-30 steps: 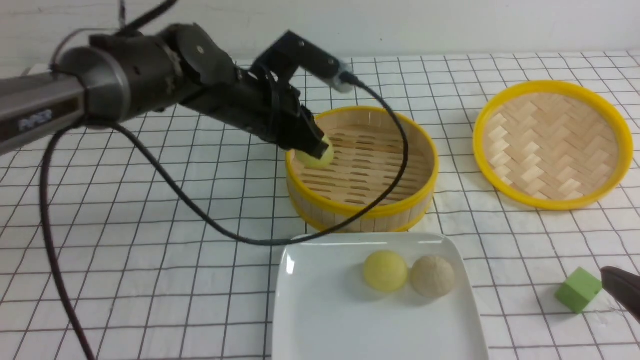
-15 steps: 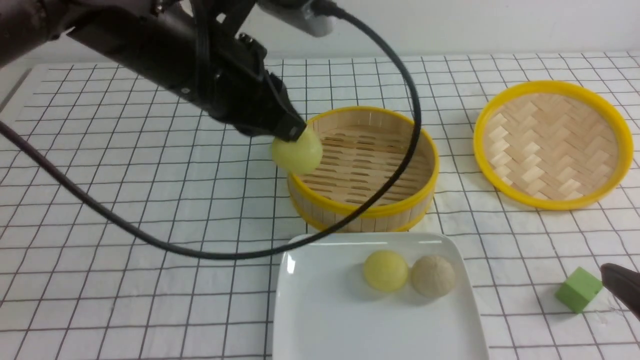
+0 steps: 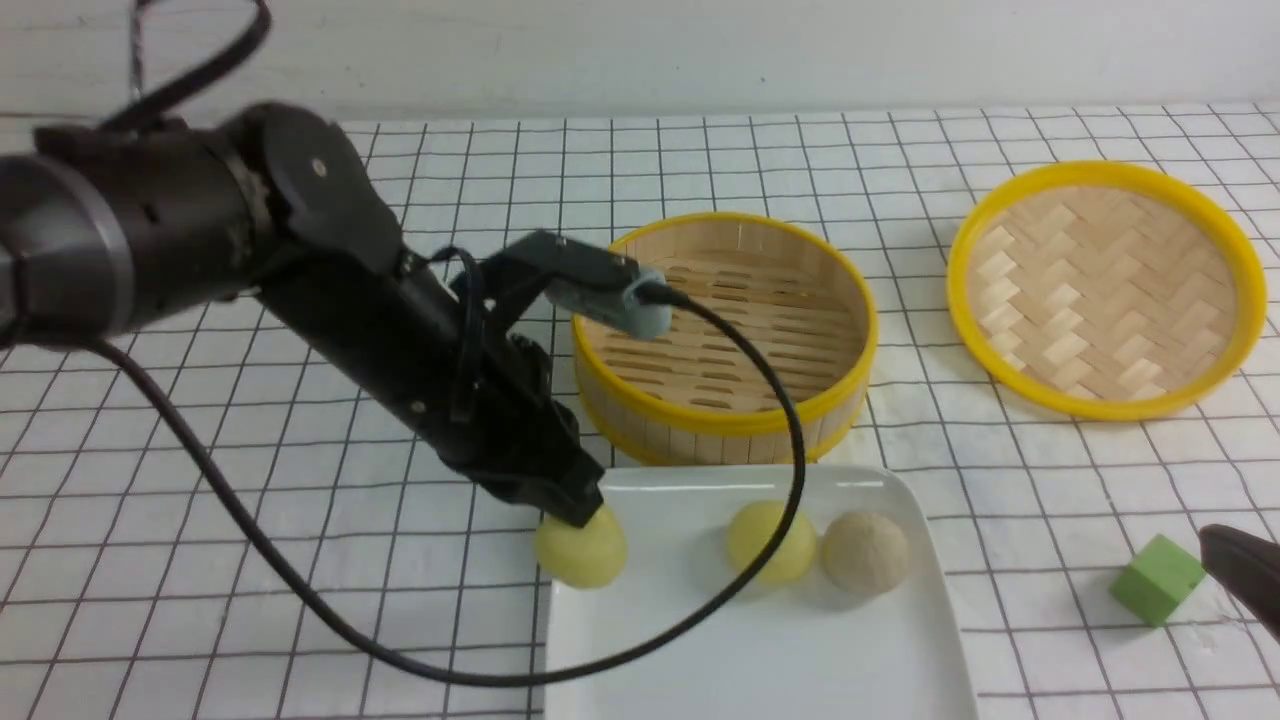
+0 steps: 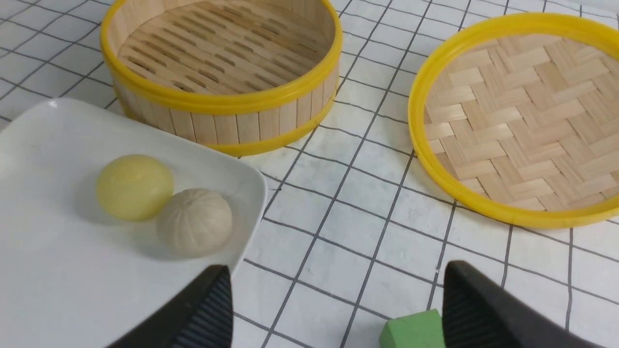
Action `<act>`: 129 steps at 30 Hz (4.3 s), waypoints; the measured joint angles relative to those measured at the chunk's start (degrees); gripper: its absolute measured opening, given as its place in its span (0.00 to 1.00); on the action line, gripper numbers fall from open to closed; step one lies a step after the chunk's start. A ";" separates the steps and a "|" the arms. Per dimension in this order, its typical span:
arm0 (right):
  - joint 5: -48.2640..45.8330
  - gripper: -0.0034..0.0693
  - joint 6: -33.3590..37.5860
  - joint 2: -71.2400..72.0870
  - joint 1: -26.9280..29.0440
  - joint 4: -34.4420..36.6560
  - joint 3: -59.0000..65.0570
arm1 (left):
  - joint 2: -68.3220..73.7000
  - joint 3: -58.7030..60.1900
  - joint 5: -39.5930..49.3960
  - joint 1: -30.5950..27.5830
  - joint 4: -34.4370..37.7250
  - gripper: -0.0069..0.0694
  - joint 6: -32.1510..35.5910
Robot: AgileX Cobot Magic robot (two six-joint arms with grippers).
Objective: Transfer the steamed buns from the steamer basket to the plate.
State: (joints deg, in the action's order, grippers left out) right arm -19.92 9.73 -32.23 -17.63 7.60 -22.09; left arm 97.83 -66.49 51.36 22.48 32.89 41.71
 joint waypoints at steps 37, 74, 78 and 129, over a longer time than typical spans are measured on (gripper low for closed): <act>-0.05 0.76 0.11 0.00 0.00 0.11 0.00 | 10.20 -2.15 -5.49 0.00 14.66 0.64 14.36; 8.56 0.75 0.24 0.00 0.00 0.05 0.00 | -8.69 -43.71 19.55 -0.02 -39.70 0.60 -38.43; 8.67 0.75 0.24 0.00 0.00 0.05 0.00 | -14.09 -42.18 19.55 -0.02 -38.27 0.59 -39.65; -4.22 0.59 -3.90 24.28 0.00 -13.41 0.00 | -46.58 33.38 -19.86 -0.02 -81.27 0.38 -83.75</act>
State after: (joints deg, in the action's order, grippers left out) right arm -24.14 5.83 -7.95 -17.63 -5.81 -22.09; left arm 51.25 -33.11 31.51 22.46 -48.38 -42.04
